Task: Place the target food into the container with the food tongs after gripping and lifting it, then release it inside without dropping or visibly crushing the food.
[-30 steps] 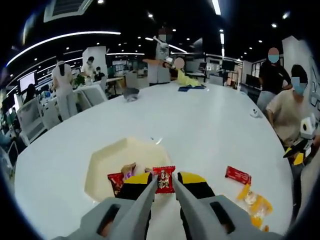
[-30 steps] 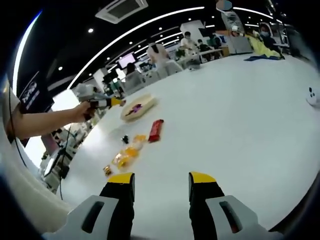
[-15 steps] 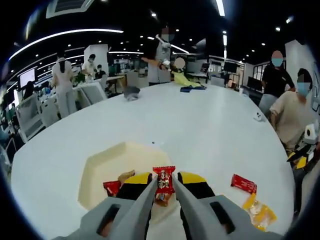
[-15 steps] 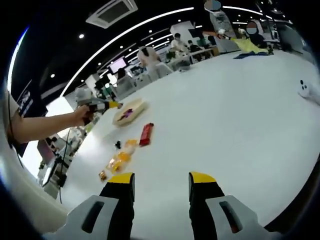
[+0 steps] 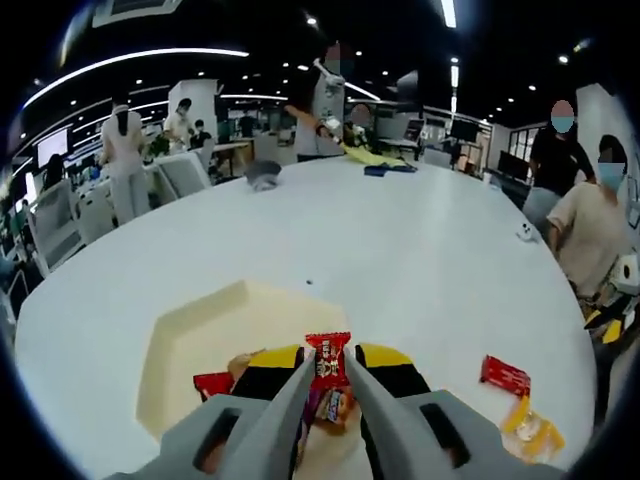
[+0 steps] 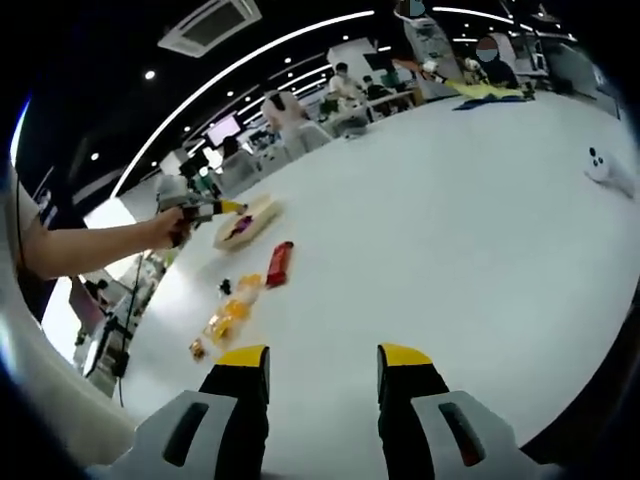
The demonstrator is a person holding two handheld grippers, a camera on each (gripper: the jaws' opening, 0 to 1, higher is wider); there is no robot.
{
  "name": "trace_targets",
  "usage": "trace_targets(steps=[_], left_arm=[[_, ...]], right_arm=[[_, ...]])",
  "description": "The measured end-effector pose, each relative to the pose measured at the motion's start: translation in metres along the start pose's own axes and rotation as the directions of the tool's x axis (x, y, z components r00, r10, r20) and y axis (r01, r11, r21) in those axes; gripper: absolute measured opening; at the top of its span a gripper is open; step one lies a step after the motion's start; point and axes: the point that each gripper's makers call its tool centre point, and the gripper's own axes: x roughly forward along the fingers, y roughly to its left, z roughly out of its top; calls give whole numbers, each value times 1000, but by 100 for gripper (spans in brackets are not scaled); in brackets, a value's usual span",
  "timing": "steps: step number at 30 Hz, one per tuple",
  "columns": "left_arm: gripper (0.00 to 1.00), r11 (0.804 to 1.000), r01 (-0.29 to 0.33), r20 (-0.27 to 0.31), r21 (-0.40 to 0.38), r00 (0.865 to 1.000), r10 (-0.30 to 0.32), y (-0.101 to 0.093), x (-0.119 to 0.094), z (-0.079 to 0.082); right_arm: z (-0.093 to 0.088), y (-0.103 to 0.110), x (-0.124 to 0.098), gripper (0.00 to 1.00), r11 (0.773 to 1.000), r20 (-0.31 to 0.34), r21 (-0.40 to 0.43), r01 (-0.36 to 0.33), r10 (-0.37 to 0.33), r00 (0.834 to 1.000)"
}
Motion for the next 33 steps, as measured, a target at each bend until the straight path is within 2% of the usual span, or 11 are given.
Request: trace_targets(steps=[5,8,13,15,17,20,23,25,33], left_arm=[[18,1000,-1,-3,-16,1000,1,0,9,-2],[18,999,1,-39,36,999,0,-2,16,-7],[18,1000,4,-29,25,1000,-3,-3,26,-4],[18,998,1,-55,57,998,2,-3,32,-7],[18,999,6,-55,52,998,-4,-5,36,-8],[19,999,2,-57,44,998,1,-5,38,-8],[19,999,-9,-67,45,998,12,-3,40,-10],[19,1000,-11,-65,18,998,12,-1,41,-10],[21,1000,-22,-54,-1,998,22,3,31,-8]], right_arm=[[-1,-4,-3,43,1000,-11,0,10,-10,1000],[0,-7,-4,43,1000,-16,-19,19,-19,1000],[0,-7,-4,43,999,-28,-43,15,-16,999],[-2,-8,-4,43,999,-39,-51,14,-16,999],[-2,-8,-3,43,999,-43,-51,12,-14,999],[-1,-6,2,43,999,-51,-43,-1,-1,999],[0,3,8,43,997,-63,-73,-32,27,998],[-2,6,11,43,993,-79,-111,-43,34,996],[2,6,12,43,992,-69,-117,-49,41,997]])
